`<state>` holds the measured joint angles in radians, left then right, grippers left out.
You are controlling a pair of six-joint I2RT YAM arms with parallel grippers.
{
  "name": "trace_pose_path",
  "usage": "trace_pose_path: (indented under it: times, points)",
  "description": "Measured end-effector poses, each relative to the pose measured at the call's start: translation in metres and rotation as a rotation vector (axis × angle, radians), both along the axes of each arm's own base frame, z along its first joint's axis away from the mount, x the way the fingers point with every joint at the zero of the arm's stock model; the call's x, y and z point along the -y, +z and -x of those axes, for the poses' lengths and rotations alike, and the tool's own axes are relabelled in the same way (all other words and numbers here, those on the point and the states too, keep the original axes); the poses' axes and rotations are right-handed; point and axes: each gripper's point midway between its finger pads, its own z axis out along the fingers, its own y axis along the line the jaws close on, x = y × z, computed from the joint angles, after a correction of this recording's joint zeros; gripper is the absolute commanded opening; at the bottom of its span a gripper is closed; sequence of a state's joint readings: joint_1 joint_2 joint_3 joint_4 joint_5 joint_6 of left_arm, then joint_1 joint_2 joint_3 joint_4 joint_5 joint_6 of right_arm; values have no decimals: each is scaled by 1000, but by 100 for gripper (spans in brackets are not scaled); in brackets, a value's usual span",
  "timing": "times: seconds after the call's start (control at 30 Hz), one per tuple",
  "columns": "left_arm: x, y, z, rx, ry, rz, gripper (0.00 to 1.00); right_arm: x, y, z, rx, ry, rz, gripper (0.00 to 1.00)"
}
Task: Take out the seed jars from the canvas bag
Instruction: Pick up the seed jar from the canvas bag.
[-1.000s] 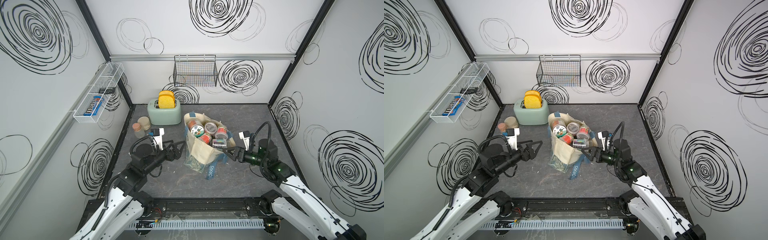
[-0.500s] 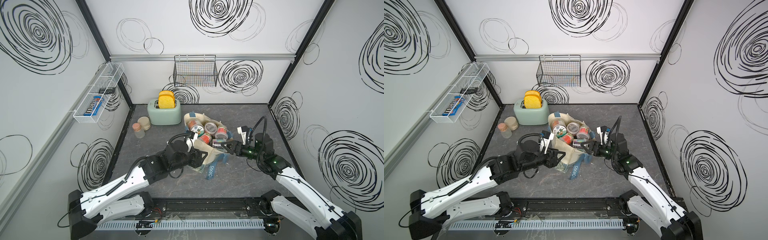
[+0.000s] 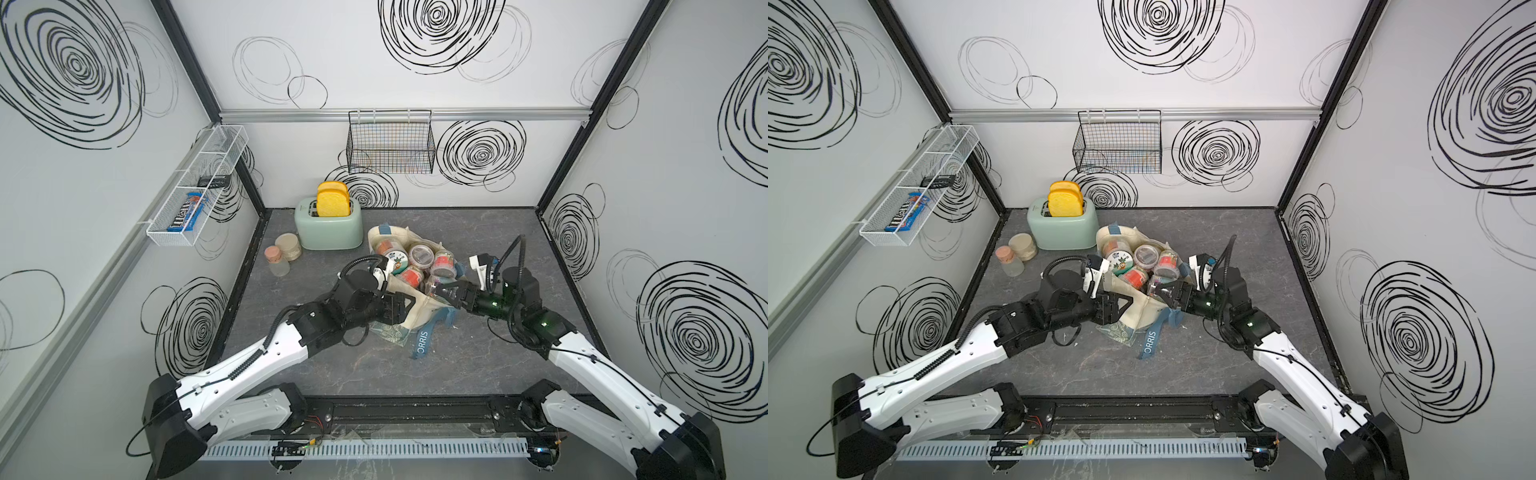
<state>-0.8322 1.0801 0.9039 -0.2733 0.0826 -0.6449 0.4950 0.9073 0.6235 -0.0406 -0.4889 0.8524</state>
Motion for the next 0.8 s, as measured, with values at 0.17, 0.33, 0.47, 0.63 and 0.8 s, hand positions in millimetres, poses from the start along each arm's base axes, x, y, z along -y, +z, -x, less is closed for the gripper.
trace_pose_path:
  times: [0.17,0.33,0.47,0.63,0.8]
  points:
    - [12,2,-4,-13,-11,12,72,2,-1,-1,-26,-32,-13,92]
    - [27,14,-12,1,-21,19,77,3,0,-3,-31,-53,-16,92]
    - [36,10,-24,3,-8,-15,79,3,0,-4,-43,-63,-28,92]
    - [34,-10,-30,-15,12,-83,80,2,-1,-4,-54,-73,-56,92]
    - [32,-22,-36,-32,24,-114,80,1,0,-5,-59,-78,-77,92]
